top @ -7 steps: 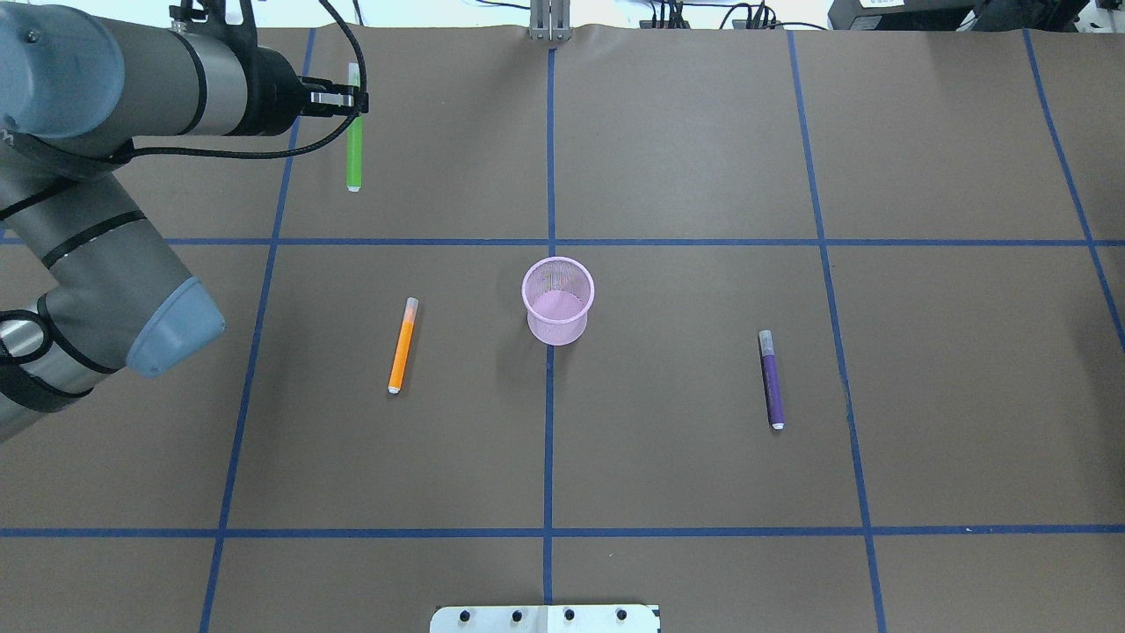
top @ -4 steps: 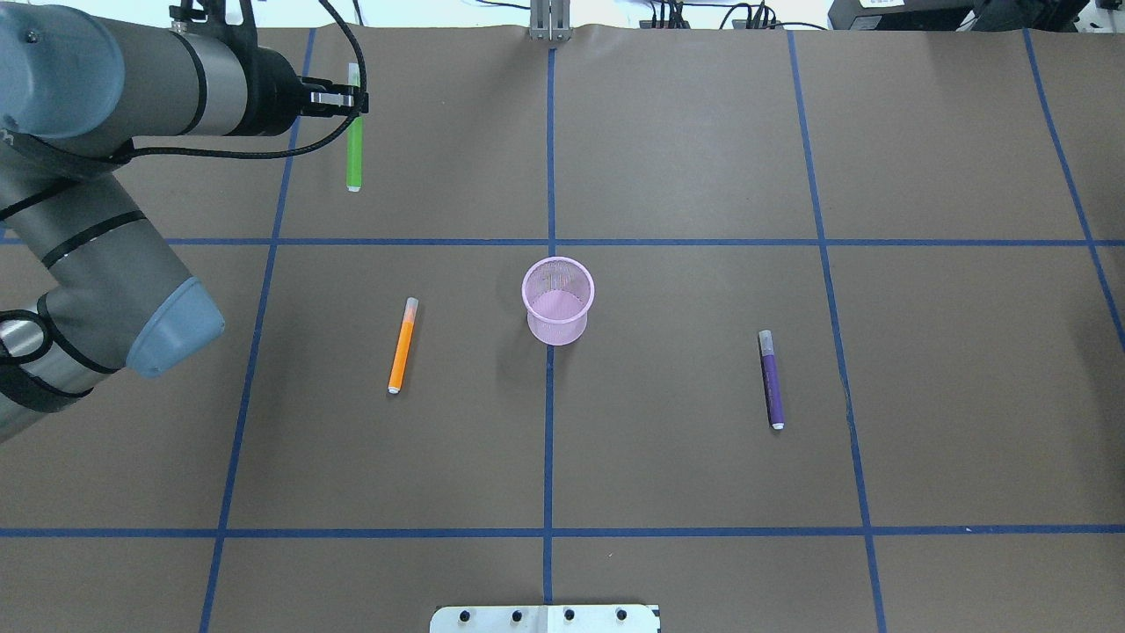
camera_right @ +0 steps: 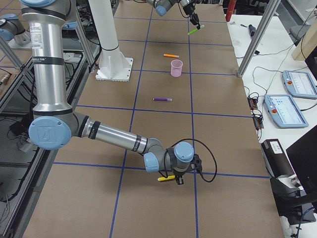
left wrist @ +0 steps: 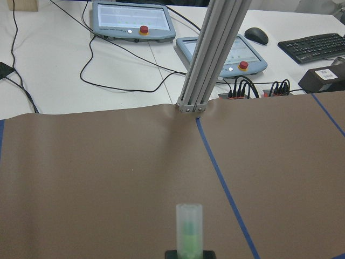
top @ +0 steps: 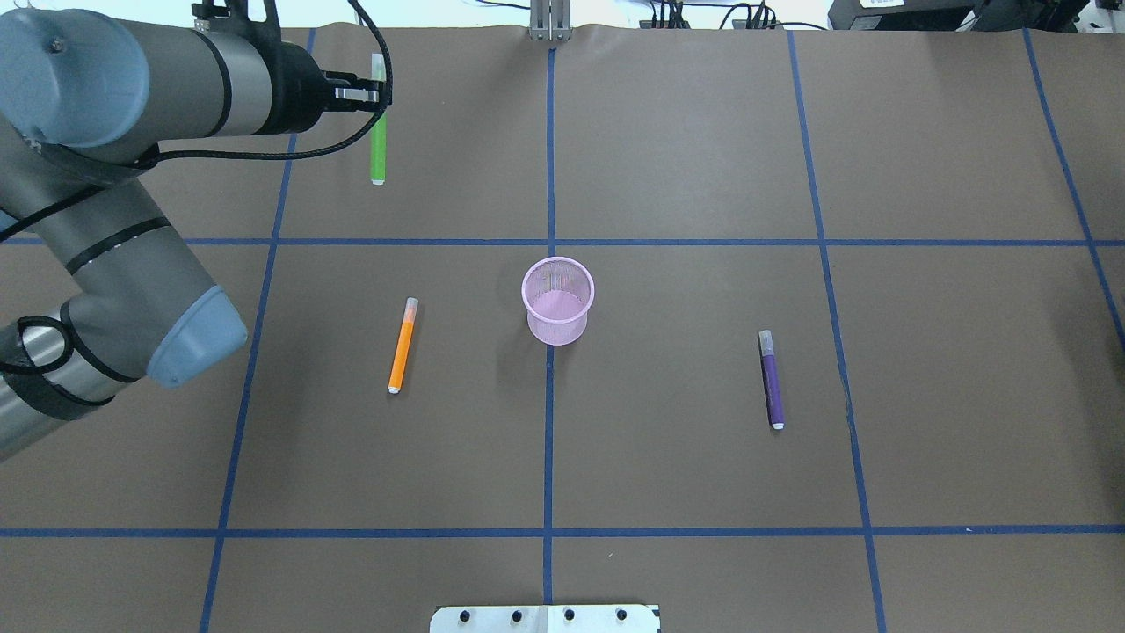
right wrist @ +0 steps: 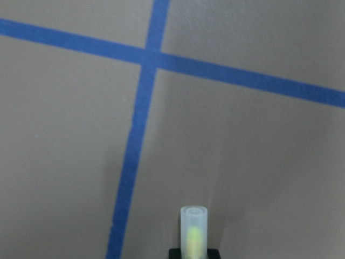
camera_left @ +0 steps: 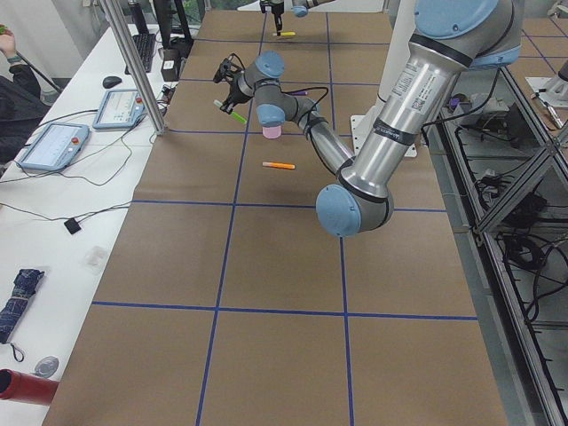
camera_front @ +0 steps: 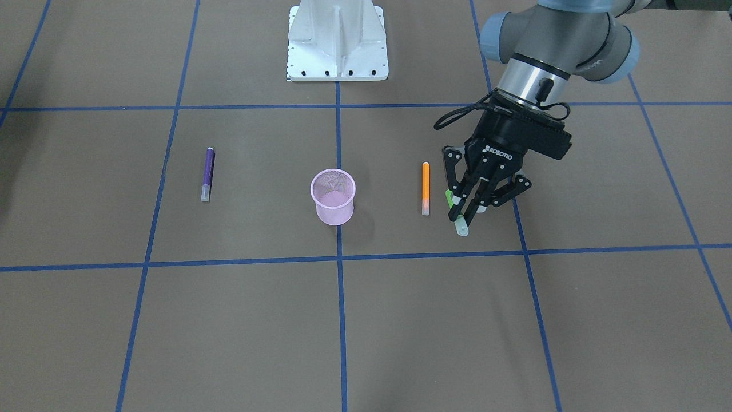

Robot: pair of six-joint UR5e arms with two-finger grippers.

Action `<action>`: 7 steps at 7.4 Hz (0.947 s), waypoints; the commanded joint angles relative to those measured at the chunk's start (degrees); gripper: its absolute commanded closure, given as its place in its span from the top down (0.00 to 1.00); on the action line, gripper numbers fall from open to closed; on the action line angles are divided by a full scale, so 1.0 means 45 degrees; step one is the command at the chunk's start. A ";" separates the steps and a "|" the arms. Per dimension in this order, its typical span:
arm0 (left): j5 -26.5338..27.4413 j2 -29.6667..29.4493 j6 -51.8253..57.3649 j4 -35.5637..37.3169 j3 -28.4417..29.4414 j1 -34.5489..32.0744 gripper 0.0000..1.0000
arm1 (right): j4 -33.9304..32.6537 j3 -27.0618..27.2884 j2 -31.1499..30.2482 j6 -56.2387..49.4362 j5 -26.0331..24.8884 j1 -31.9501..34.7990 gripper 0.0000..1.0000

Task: Collect pens into pen holder
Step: 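Move the green marker over the purple cup and drop it in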

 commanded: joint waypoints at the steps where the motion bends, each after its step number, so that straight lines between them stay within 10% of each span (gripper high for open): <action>1: 0.2552 -0.0108 -0.0031 -0.1140 -0.0142 0.1667 0.00 | 0.0009 0.1347 0.0196 0.0744 0.0032 0.0156 0.00; 7: 0.5202 -0.0166 -0.0383 -0.7898 0.2880 0.4213 0.00 | 0.0048 0.4438 0.0703 0.4029 0.0580 0.0274 0.00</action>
